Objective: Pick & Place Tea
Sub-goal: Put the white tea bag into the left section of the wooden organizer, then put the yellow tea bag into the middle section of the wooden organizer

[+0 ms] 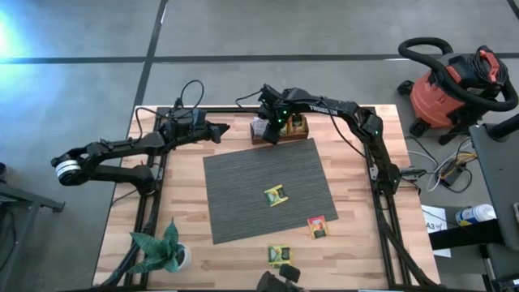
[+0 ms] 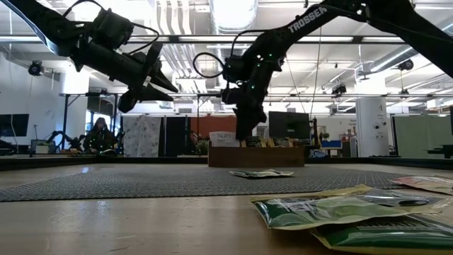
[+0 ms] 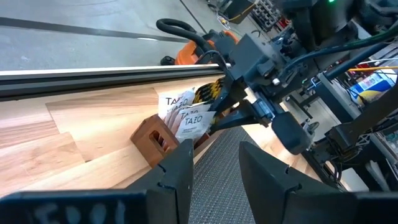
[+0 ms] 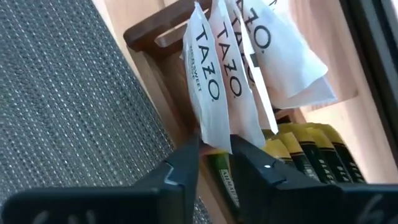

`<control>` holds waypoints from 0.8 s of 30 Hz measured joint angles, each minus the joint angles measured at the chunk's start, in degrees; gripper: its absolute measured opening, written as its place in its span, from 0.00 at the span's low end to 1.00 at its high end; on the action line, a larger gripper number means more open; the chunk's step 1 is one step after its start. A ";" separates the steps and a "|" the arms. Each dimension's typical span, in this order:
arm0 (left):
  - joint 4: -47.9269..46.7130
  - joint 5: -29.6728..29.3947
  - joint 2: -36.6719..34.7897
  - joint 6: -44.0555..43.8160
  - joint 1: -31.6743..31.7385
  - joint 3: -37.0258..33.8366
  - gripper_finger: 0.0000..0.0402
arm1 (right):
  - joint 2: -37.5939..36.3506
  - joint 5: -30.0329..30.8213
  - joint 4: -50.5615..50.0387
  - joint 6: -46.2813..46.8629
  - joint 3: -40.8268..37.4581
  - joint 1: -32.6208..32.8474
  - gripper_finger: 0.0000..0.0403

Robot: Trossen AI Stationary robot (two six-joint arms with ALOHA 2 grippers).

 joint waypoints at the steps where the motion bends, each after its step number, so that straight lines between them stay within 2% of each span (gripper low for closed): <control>1: 0.00 0.00 0.00 0.00 0.00 0.00 0.31 | -0.23 0.18 -0.07 -0.01 0.00 0.00 0.24; 8: -0.38 0.01 0.00 -0.02 0.00 0.00 0.31 | -3.65 2.91 -0.57 -1.10 -0.01 -0.04 0.34; 15: -0.42 0.01 0.00 -0.02 0.00 0.00 0.31 | -7.89 2.90 -9.31 -1.61 -2.29 0.01 0.33; 19: -0.42 0.17 0.00 -0.01 0.00 0.00 0.31 | -11.70 0.84 -12.18 -1.60 -9.08 0.26 0.31; 24: -0.49 3.11 0.00 1.22 -0.22 0.00 0.31 | -18.94 -3.12 -7.77 4.75 -22.74 1.22 0.28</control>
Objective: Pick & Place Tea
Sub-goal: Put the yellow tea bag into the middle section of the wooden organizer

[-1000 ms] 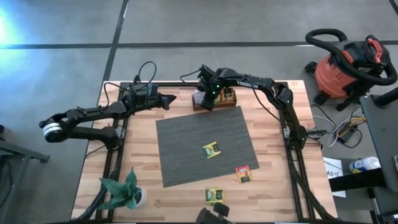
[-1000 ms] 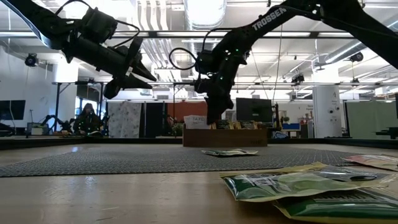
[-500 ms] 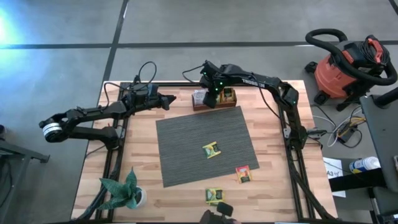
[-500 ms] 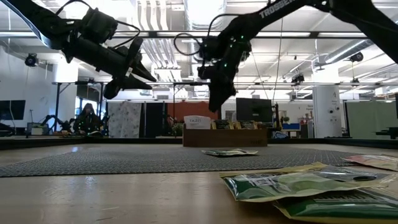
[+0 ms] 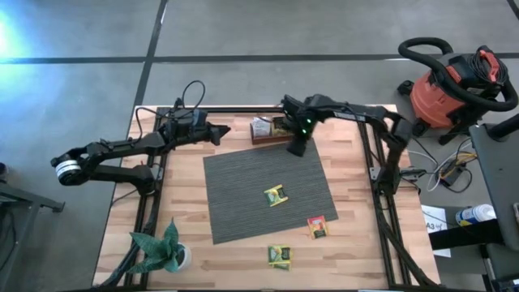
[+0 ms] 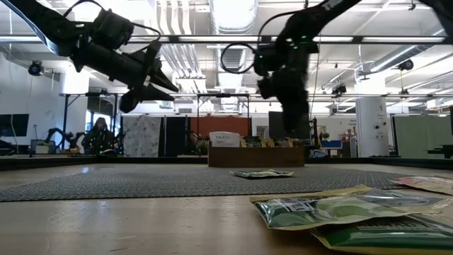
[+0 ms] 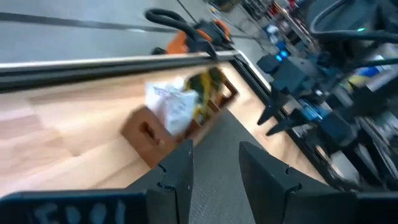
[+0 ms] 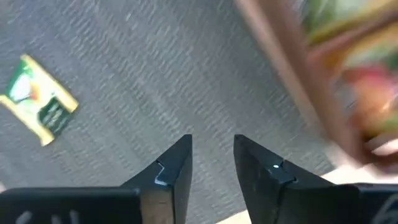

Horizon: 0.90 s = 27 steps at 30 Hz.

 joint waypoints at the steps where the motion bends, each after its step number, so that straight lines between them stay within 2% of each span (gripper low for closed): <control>1: -0.02 1.04 0.00 0.39 -0.19 0.00 0.31 | -1.68 -0.74 1.19 1.83 -2.77 0.34 0.28; 8: 0.02 4.33 0.65 4.68 -4.45 0.00 0.31 | -11.46 -3.68 9.77 15.93 -18.71 6.17 0.27; 11: 0.05 5.44 2.44 5.14 -7.80 0.02 0.31 | -14.56 -3.79 14.52 23.22 -23.93 9.72 0.28; 14: 0.12 6.05 5.48 5.37 -12.55 0.64 0.31 | -16.16 -6.34 22.71 30.69 -28.30 12.62 0.29; 20: 0.17 5.08 15.85 7.92 -23.04 5.24 0.31 | -15.24 -9.30 39.09 44.35 -34.56 16.38 0.32; 27: -1.52 5.01 28.73 7.92 -30.87 15.39 0.31 | -14.08 -8.03 48.10 54.60 -38.56 22.89 0.36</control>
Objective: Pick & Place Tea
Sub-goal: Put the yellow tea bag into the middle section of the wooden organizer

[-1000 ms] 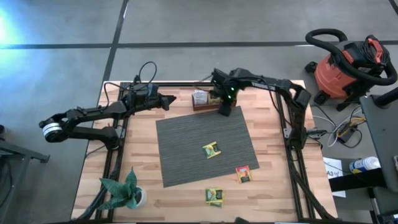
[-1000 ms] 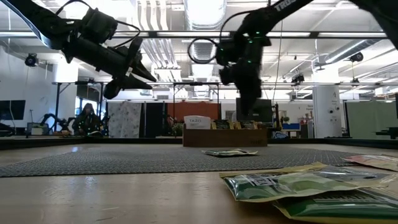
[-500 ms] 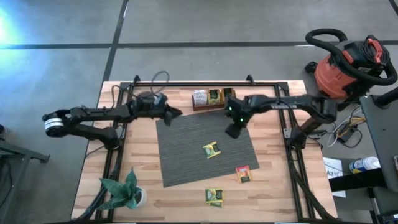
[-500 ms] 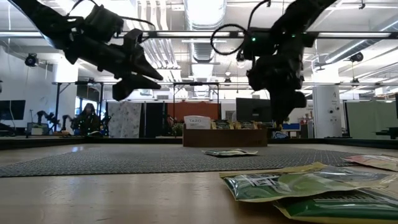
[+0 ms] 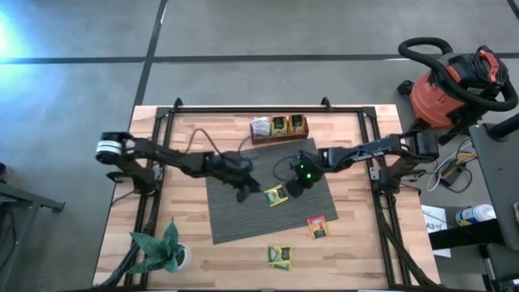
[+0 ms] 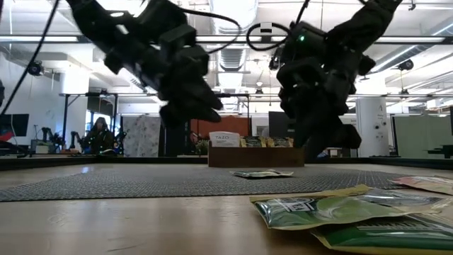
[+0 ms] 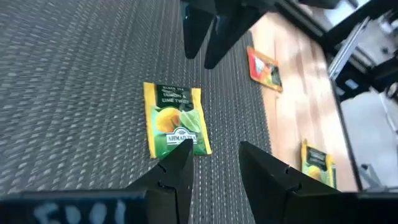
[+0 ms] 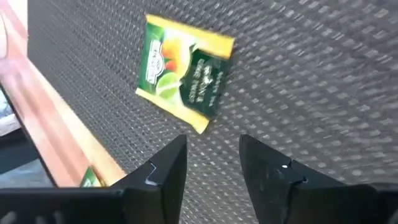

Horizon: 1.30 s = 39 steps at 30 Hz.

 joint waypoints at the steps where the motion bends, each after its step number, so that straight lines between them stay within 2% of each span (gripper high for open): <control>1: -0.88 0.07 1.41 0.22 -0.36 1.36 0.31 | 0.00 1.25 0.26 0.96 -0.09 1.06 0.37; 8: -4.79 3.21 9.26 1.88 -0.98 8.25 0.31 | 0.07 7.20 1.54 5.03 -0.09 5.71 0.39; 16: -4.84 5.63 16.21 1.78 -1.35 11.63 0.31 | 4.95 8.45 7.97 9.02 -0.05 5.92 0.39; 39: -3.55 6.03 21.80 0.55 -1.30 12.57 0.31 | 8.42 8.63 15.41 11.82 0.34 5.90 0.33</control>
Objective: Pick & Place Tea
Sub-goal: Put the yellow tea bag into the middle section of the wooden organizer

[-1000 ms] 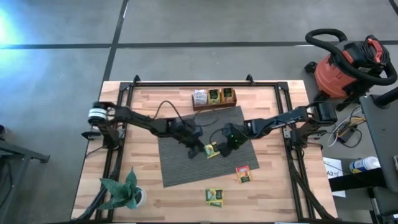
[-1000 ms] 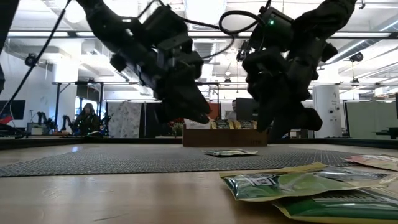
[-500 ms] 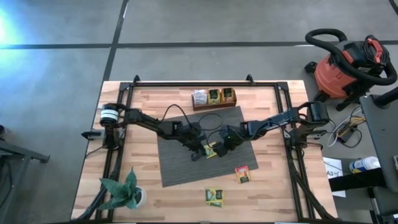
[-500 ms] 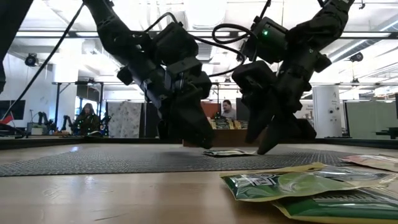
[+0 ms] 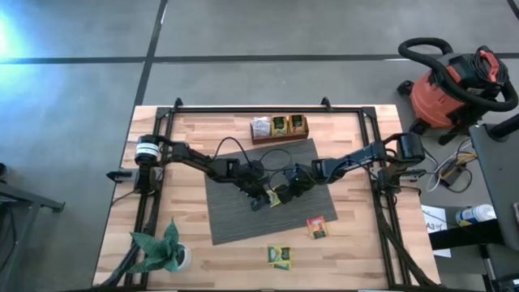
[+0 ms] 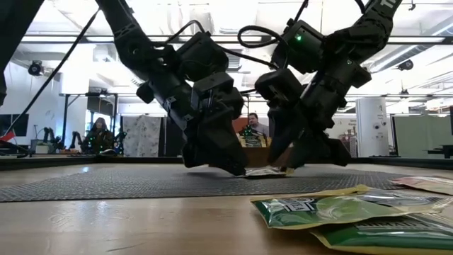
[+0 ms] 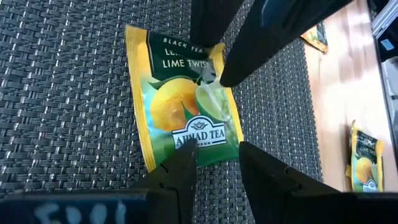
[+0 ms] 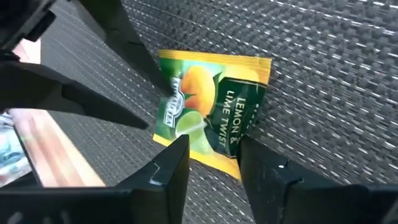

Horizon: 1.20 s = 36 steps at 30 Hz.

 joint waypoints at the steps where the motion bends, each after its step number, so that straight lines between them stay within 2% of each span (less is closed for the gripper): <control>1: 0.30 0.04 0.06 -0.01 0.00 0.01 0.31 | 0.06 0.00 -0.02 -0.01 0.00 0.00 0.32; 6: 0.94 -0.25 -0.22 -0.01 -0.04 -0.05 0.31 | -0.13 0.07 -0.33 -1.10 0.00 0.00 0.26; 14: 0.87 -0.56 -0.74 -0.03 -0.04 -0.23 0.31 | -0.56 2.54 -2.12 -3.31 -0.02 0.00 0.04; 19: 0.15 -2.27 -1.99 0.01 -0.04 -0.35 0.31 | -2.04 5.33 -2.97 -6.56 0.00 -0.28 0.02; 22: -0.37 -5.55 -3.72 -0.01 -0.04 -0.43 0.31 | -5.14 7.66 -4.74 -11.80 0.14 -1.11 0.02; 26: -1.67 -11.46 -7.48 0.04 -0.04 -0.45 0.31 | -10.23 10.64 -15.65 -22.80 2.98 -4.13 0.02; 30: -2.67 -17.87 -12.14 0.45 -0.04 -0.84 0.31 | -13.45 14.18 -28.48 -40.94 8.84 -8.81 0.02; 36: -3.24 -24.99 -18.38 2.13 -0.04 -0.82 0.31 | -10.66 16.17 -41.21 -70.83 21.19 -19.33 0.02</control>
